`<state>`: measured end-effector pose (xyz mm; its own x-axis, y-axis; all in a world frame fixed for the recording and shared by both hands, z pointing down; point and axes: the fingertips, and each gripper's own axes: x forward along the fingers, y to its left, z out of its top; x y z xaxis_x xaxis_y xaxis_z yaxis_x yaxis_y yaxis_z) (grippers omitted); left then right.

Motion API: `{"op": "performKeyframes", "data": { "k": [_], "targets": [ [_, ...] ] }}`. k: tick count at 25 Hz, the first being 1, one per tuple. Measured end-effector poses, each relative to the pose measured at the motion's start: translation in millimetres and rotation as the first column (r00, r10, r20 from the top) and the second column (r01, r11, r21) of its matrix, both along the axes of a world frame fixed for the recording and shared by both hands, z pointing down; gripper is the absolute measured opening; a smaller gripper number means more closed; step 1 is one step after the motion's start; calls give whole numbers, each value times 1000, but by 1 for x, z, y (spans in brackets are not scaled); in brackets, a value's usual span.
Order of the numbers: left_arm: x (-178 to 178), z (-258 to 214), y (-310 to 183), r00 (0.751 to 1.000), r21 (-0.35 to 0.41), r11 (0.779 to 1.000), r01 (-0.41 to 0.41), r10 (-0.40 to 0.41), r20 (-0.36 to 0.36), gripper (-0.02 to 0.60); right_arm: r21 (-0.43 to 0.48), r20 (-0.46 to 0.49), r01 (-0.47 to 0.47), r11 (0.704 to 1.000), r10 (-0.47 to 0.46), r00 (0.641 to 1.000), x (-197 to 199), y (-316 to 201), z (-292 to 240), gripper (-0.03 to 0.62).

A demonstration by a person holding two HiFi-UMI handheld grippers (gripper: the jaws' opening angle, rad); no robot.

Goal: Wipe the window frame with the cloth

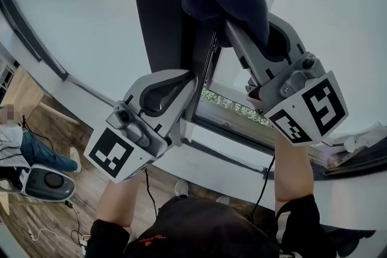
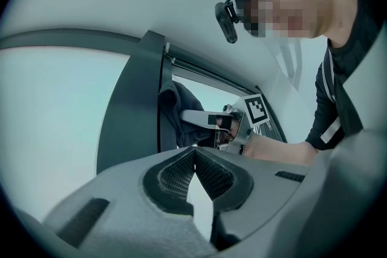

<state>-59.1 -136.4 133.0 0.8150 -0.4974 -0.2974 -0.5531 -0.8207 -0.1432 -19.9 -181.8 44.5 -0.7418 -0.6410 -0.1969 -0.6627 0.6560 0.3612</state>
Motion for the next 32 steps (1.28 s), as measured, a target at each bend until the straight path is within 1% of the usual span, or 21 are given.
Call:
{"op": "performKeyframes", "data": {
  "k": [3,4,20,26,32],
  "targets": [
    [3,4,1,1000,25,1000,3,-3,-3,18,-20,1,3,1000,-3,1000,1,0,12,51],
    [4,6,1,1000,22,1000,3,-3,-2,18,-28,3,4,1000,-4,1000,2,0,16,51],
    [10,55,7,1000,-87,996,3,-2,11,18,-160,21,25,987,-22,1000,1,-7,87,51],
    [12,75,11,1000,-136,991,3,0,17,18,-214,11,11,977,-9,1000,1,-7,120,51],
    [12,98,17,1000,-184,983,-3,6,15,18,-265,-20,-15,964,10,1000,-1,-8,157,51]
  ]
}}
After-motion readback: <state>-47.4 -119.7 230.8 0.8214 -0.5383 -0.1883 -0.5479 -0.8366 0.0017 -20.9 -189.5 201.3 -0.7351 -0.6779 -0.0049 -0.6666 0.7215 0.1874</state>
